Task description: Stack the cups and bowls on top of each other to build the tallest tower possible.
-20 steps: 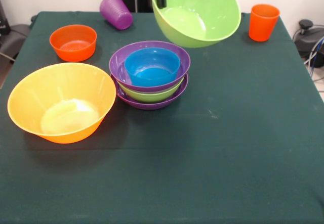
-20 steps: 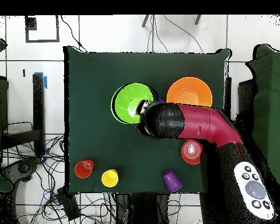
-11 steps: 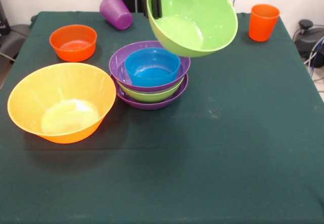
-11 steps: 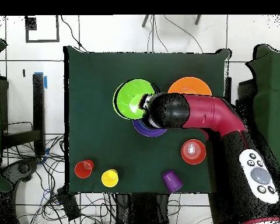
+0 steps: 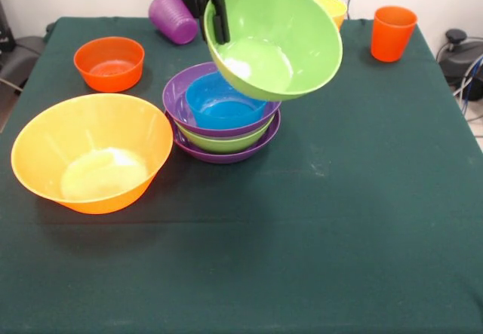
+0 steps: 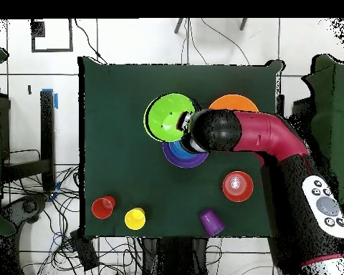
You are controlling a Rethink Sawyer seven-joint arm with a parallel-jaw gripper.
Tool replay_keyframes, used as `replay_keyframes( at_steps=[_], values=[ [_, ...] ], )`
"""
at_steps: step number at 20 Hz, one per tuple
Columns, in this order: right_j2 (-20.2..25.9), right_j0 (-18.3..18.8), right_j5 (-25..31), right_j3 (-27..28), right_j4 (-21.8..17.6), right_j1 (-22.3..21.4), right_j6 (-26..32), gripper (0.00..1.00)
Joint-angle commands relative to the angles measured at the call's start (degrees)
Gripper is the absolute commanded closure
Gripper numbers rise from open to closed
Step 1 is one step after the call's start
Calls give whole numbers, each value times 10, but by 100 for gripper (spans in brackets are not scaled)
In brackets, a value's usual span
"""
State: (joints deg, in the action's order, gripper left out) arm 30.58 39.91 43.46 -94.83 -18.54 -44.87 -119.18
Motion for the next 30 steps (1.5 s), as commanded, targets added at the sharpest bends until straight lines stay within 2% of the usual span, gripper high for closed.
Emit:
replay_keyframes(
  at_steps=[1, 12, 30],
  values=[
    [41, 9, 74, 36, -47, 33, 177, 100],
    [58, 28, 65, 47, -78, 65, 180, 100],
    [71, 51, 112, 22, -94, 42, 193, 100]
  ],
)
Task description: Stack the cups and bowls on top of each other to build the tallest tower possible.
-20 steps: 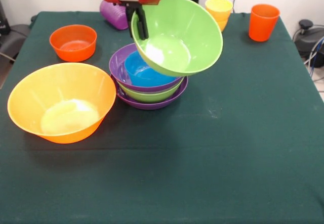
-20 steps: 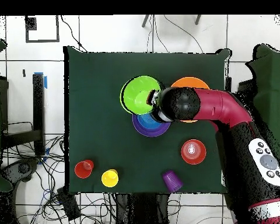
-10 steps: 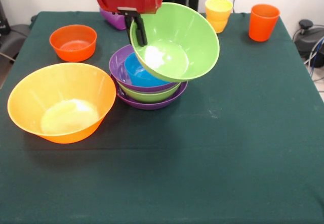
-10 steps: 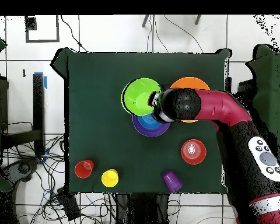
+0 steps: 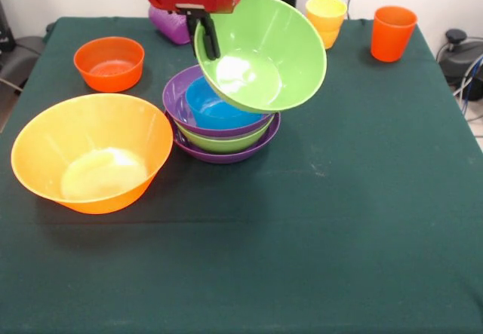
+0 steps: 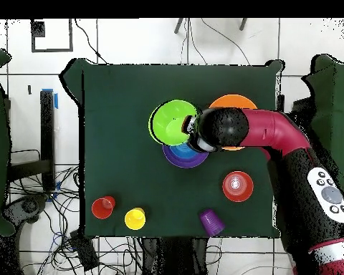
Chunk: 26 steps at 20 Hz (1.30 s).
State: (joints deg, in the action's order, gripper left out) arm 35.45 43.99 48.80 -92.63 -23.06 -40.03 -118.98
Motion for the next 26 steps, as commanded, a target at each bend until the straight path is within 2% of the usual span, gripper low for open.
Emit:
replay_keyframes(
  at_steps=[1, 6, 12, 19, 26],
  values=[
    [24, 12, 59, -1, -50, -6, 191, 100],
    [32, 25, 62, 6, -62, 4, 198, 100],
    [33, 45, 36, -6, -90, 20, 203, 100],
    [32, 70, -9, -61, -107, 15, 167, 100],
    [42, 73, -17, -89, -106, 3, 134, 100]
  ],
)
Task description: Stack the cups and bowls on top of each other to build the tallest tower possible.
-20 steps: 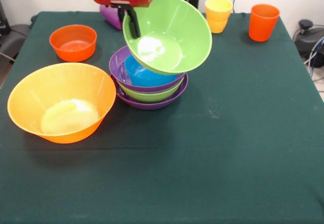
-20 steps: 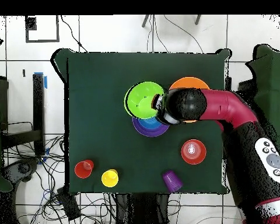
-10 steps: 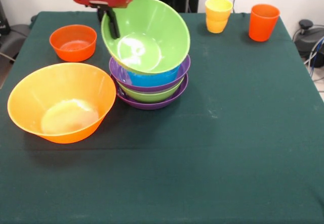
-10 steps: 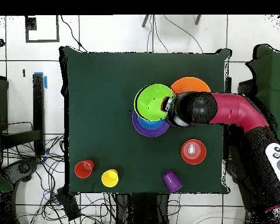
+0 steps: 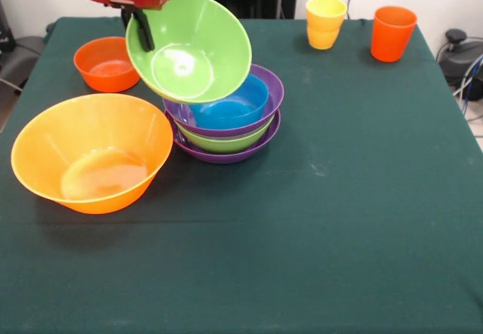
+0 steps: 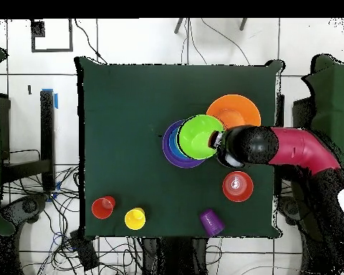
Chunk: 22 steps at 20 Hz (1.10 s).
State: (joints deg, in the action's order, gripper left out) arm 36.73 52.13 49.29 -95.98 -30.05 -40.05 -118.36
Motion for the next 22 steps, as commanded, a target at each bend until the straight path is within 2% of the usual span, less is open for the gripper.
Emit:
replay_keyframes(
  at_steps=[1, 7, 11, 22],
  values=[
    [31, -8, -23, -61, -34, 0, 123, 100],
    [34, -8, -23, -77, -25, -12, 105, 100],
    [32, -10, -44, -100, -30, -17, 84, 100],
    [27, -14, -67, -104, -37, -6, 73, 100]
  ],
)
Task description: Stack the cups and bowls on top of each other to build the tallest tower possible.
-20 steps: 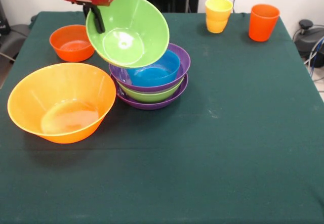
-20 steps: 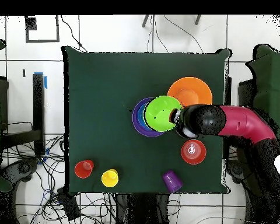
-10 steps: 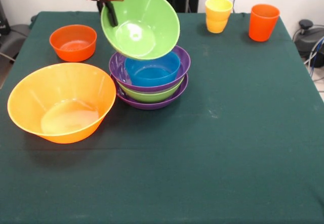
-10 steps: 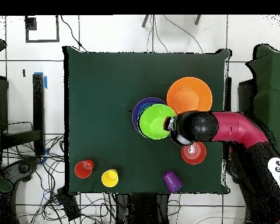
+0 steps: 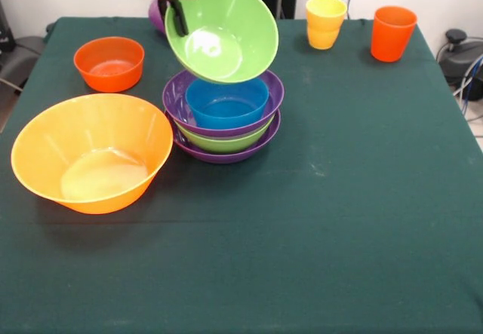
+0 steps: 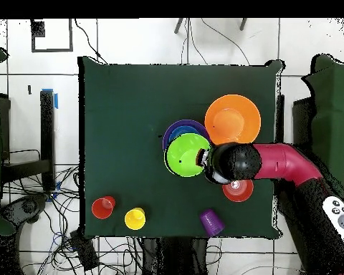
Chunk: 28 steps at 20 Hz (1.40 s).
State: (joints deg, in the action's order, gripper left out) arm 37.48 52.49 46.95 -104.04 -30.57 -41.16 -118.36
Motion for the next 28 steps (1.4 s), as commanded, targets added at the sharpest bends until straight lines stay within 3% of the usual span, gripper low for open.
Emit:
replay_keyframes(
  at_steps=[1, 20, 28],
  values=[
    [19, -18, -45, -24, -31, 5, 72, 100],
    [43, -21, 3, -12, 13, -22, 74, 100],
    [44, -27, 7, 12, 8, -7, 81, 100]
  ],
)
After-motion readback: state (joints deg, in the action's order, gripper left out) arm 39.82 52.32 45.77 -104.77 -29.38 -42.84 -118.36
